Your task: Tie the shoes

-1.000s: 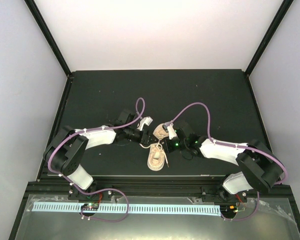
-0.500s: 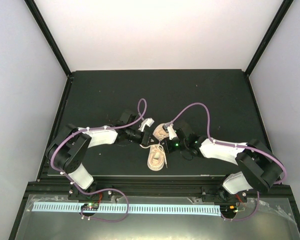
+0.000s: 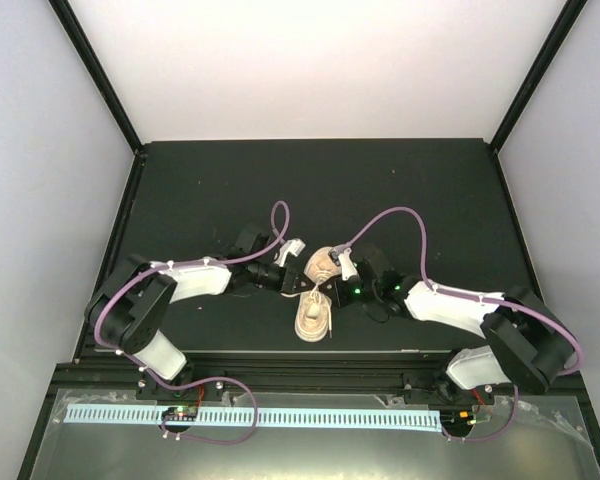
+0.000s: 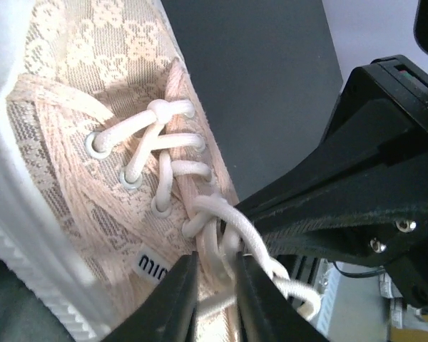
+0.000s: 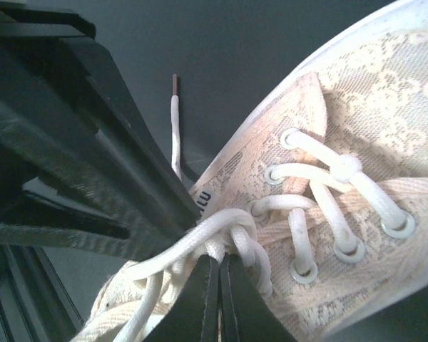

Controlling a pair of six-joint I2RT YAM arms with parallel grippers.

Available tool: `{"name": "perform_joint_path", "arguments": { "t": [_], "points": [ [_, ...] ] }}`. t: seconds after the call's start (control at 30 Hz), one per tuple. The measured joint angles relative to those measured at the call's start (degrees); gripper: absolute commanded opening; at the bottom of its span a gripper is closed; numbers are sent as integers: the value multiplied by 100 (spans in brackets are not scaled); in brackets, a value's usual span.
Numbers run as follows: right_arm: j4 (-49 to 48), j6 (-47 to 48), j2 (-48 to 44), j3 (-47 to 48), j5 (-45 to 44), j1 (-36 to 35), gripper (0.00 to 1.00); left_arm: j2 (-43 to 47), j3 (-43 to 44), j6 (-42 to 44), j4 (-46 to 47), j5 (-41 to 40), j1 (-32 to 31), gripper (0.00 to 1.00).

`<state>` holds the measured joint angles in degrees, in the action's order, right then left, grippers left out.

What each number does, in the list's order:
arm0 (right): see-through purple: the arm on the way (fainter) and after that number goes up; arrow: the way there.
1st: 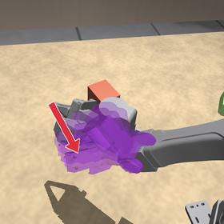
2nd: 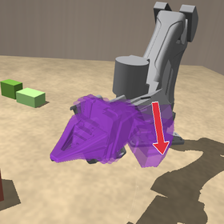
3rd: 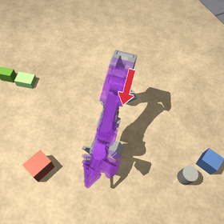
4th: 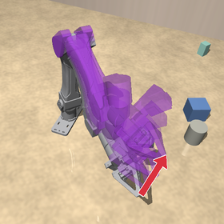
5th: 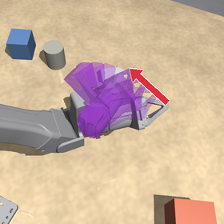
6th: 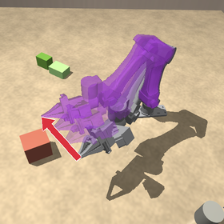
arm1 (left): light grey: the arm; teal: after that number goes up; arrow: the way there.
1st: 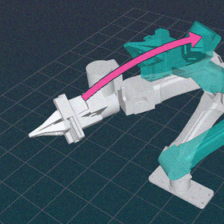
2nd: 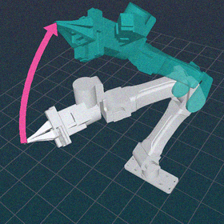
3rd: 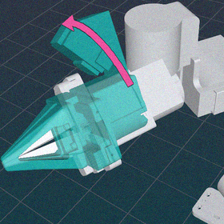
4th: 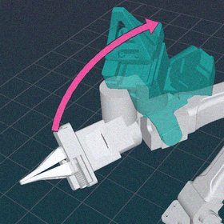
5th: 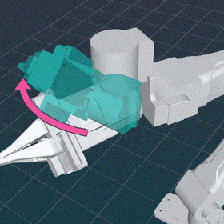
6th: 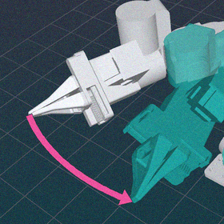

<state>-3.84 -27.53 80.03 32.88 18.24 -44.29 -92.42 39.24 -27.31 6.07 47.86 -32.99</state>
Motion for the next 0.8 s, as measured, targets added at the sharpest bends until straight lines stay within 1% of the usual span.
{"name": "perform_joint_path", "arguments": {
  "t": [0.1, 0.27, 0.4, 0.53, 0.8],
  "points": [
    [-2, -4, -205, -72, -39, 0, 2, 372, -144, -50, -42, -210, -13, 31],
    [2, -4, -256, -74, -81, 0, 2, 859, -162, -46, -96, -557, -13, 39],
    [17, -4, -271, -74, -111, 0, 2, 1058, -160, 33, -260, -885, -13, 40],
    [59, -4, -374, -74, -142, 0, 2, 984, -140, 162, -542, -1060, -7, 40],
    [245, -4, -627, -74, -219, 0, 2, 433, 103, 533, -826, -925, -2, 41]
  ]
}}
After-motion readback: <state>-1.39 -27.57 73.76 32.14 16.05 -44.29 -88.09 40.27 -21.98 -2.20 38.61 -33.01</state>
